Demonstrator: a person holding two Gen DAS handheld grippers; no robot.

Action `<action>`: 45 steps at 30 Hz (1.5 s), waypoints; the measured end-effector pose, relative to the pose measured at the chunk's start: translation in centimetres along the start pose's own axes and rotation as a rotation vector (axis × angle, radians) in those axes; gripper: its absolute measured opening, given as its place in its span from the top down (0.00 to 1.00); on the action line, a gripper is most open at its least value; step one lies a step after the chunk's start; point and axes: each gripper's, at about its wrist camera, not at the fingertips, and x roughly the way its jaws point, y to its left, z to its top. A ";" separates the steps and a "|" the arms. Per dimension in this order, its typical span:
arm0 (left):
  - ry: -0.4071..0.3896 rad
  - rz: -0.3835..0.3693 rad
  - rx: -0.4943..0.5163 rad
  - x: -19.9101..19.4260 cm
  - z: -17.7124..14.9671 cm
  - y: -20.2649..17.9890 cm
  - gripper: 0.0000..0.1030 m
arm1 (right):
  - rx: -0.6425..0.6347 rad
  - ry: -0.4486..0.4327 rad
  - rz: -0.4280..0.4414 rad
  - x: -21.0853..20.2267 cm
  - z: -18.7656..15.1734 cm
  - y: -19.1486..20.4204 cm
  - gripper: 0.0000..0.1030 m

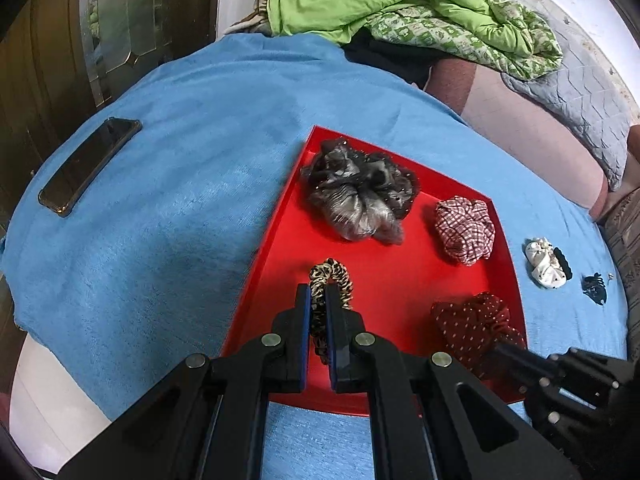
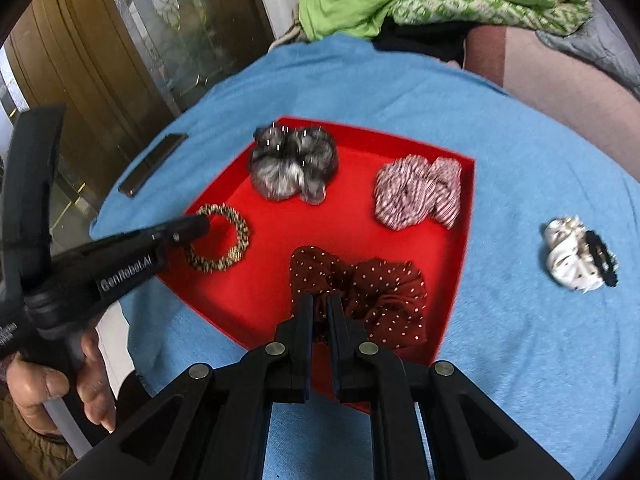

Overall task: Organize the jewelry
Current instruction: 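Carry hair tie and polka-dot scrunchie into the red tray and open both tools, then grasp the black hair tie with left tool while right tool grasps black claw clip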

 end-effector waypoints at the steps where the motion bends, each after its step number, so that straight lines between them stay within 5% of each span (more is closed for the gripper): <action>1: 0.003 -0.002 -0.001 0.1 0.0 0.1 0.94 | 0.000 0.009 0.004 0.3 0.0 0.1 0.92; 12: -0.002 -0.006 -0.014 -0.6 -0.1 -0.1 0.92 | -0.007 0.031 0.015 1.0 -0.9 1.0 0.90; 15: -0.012 -0.003 -0.025 -1.3 0.0 -0.2 0.84 | -0.005 0.013 0.008 0.4 -0.9 0.9 0.71; 16: -0.017 -0.003 -0.028 -1.6 0.0 -0.1 0.75 | -0.003 0.004 0.006 0.0 -0.9 0.8 0.59; 18: -0.041 0.002 -0.037 -2.5 0.0 -0.2 0.64 | -0.001 -0.027 -0.001 -1.0 -0.9 0.8 0.51; 45: -0.120 0.020 0.032 -10.8 -2.6 -6.4 0.51 | 0.128 -0.149 -0.095 -11.1 -6.7 -5.8 0.42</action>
